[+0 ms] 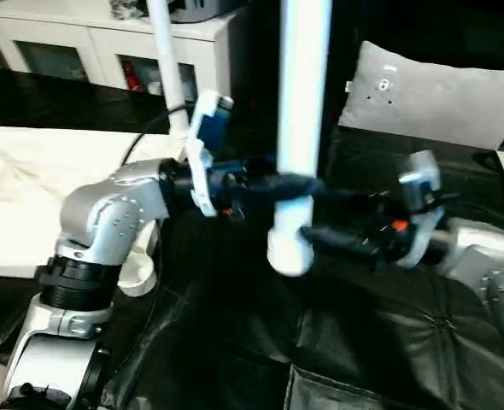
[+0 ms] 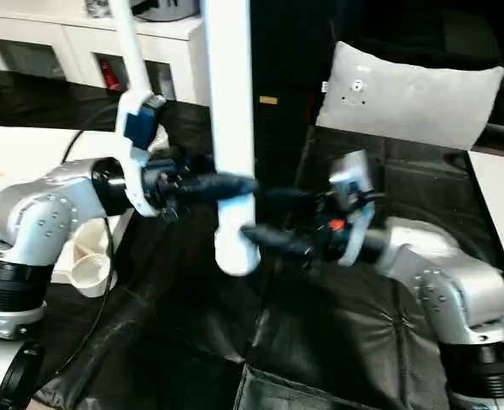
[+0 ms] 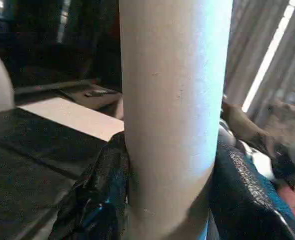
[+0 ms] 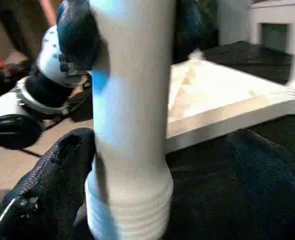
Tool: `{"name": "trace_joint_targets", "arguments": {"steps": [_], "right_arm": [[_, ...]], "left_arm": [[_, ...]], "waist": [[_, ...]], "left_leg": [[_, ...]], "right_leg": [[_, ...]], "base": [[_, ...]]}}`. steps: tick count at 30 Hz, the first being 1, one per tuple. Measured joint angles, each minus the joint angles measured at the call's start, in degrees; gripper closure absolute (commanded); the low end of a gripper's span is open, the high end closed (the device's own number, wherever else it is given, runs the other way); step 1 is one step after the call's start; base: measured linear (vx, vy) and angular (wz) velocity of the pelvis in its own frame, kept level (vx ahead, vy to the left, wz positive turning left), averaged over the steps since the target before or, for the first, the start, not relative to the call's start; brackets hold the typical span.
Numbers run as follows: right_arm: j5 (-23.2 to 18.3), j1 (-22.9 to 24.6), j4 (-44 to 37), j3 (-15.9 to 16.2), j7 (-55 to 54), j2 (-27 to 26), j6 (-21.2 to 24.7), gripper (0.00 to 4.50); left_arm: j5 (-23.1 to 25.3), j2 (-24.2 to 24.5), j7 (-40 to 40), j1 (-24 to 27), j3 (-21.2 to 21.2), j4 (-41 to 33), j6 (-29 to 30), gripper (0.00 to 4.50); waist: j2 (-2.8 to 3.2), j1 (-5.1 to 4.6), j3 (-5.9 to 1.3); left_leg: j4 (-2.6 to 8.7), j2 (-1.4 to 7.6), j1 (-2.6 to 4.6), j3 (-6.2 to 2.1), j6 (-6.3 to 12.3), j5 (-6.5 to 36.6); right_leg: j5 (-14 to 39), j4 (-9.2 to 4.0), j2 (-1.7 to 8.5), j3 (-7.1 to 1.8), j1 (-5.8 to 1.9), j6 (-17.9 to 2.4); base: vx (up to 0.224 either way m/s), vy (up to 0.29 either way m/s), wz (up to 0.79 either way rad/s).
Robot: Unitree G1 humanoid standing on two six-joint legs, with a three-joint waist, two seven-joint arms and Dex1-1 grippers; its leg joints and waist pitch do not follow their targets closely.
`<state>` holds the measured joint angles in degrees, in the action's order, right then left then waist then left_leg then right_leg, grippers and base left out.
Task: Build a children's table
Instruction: Pick table leg
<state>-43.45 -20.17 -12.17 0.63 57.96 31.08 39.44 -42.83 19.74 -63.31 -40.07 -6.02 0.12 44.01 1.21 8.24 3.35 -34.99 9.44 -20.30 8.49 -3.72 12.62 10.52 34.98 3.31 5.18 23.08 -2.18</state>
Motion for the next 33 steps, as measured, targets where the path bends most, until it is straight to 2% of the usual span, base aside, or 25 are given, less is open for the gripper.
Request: {"name": "trace_joint_targets", "arguments": {"steps": [2, 3, 4, 7, 22, 33], "right_arm": [[-0.98, -0.57, -0.02, 0.51, 0.48, -0.74, 0.76, 0.4], [-1.2, -0.62, 0.09, 0.74, 0.77, -0.89, 1.17, 0.69], [-1.3, -0.65, 0.35, 1.12, 1.02, -1.03, 1.48, 0.78], [-1.92, -0.7, 1.14, 1.38, 1.67, -1.21, 1.93, 0.87], [-1.69, -0.88, 1.86, 2.32, 2.87, -1.21, 3.65, 2.32], [-0.88, -0.8, 1.68, 2.27, 2.31, -1.3, 2.86, 2.51]], "left_arm": [[0.41, -0.08, -0.87, -0.09, -1.5, -0.58, -0.19, 2.53], [0.69, -0.02, -1.41, -0.12, -1.87, -0.7, -0.48, 2.53], [1.11, -0.01, -1.84, -0.18, -2.19, -1.01, -0.84, 2.53], [2.35, 0.09, -2.22, -0.38, -2.78, -1.07, -2.16, 2.53], [5.06, -0.19, -2.61, -0.39, -3.51, -0.49, -5.77, 2.53], [5.52, -0.76, -2.15, -0.36, -3.31, 0.63, -6.71, 2.53]], "waist": [[0.0, 0.15, 0.0], [0.0, 0.18, 0.0], [0.0, 0.22, 0.0], [0.0, 0.23, 0.0], [-0.02, 0.24, 0.0], [-0.02, 0.29, 0.0]], "left_leg": [[0.0, 0.03, -0.01, 0.0, -0.02, -0.02], [0.0, 0.04, -0.02, 0.0, -0.02, -0.03], [0.0, 0.06, -0.03, 0.0, -0.03, -0.04], [0.0, 0.06, -0.05, 0.0, -0.04, -0.05], [-0.01, 0.11, -0.1, 0.0, -0.05, -0.06], [-0.04, 0.14, -0.13, 0.0, -0.06, -0.08]], "right_leg": [[0.02, 0.0, 0.0, 0.04, -0.01, 0.03], [0.02, 0.0, 0.0, 0.05, -0.01, 0.03], [0.02, 0.0, 0.0, 0.07, -0.01, 0.03], [0.02, 0.0, 0.0, 0.09, 0.0, 0.04], [0.05, 0.0, 0.0, 0.17, 0.0, 0.09], [0.03, 0.01, 0.0, 0.21, 0.0, 0.06]], "base": [[0.0, 0.0, 0.0], [0.0, 0.0, 0.0], [0.0, 0.0, 0.0], [0.0, 0.0, 0.0], [0.0, 0.0, 0.0], [0.0, 0.0, 0.0]]}}
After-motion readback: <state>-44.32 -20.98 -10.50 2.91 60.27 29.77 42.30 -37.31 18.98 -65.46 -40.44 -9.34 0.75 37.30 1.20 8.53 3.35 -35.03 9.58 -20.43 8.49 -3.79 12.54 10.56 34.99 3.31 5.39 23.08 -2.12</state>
